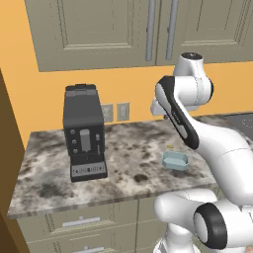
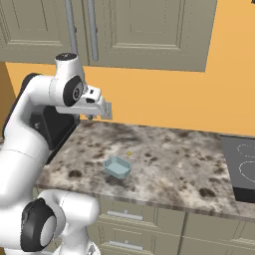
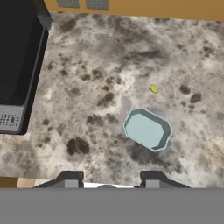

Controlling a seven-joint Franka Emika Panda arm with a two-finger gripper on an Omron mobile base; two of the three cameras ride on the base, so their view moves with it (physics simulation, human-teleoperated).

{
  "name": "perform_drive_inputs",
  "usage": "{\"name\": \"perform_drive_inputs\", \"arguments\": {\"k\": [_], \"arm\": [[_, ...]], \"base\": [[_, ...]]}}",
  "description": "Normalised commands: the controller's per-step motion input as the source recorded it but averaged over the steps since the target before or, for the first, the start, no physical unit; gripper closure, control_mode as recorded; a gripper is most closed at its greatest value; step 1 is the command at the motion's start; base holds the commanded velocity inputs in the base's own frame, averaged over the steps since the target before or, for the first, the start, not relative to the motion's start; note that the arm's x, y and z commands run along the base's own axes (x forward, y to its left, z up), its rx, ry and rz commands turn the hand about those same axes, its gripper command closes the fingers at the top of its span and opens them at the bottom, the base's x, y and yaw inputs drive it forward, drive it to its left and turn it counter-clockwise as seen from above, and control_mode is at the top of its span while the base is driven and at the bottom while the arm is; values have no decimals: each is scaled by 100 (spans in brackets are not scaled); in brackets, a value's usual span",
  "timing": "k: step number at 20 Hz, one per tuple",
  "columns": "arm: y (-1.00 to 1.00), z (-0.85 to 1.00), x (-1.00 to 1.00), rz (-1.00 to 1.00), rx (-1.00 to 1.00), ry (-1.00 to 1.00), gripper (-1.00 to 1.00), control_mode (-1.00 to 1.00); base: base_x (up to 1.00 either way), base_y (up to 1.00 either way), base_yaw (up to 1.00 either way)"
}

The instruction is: Pick the pan from the cabinet and place it on the stove. Then turn on the stove burner for the pan.

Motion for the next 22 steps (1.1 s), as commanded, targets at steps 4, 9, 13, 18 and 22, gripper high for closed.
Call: {"name": "perform_drive_inputs", "arguments": {"k": [4, 9, 13, 18, 22], "arm": [[0, 0, -10, 0, 0, -4, -100, -100], [0, 26, -15, -12, 0, -29, -100, -100], [0, 64, 0, -5, 0, -36, -100, -100], [0, 70, 0, 0, 0, -35, -100, -100], [1, 60, 2, 0, 0, -34, -100, -100]], "base": [[0, 0, 0], [0, 0, 0], [0, 0, 0], [0, 0, 0], [0, 0, 0]]}}
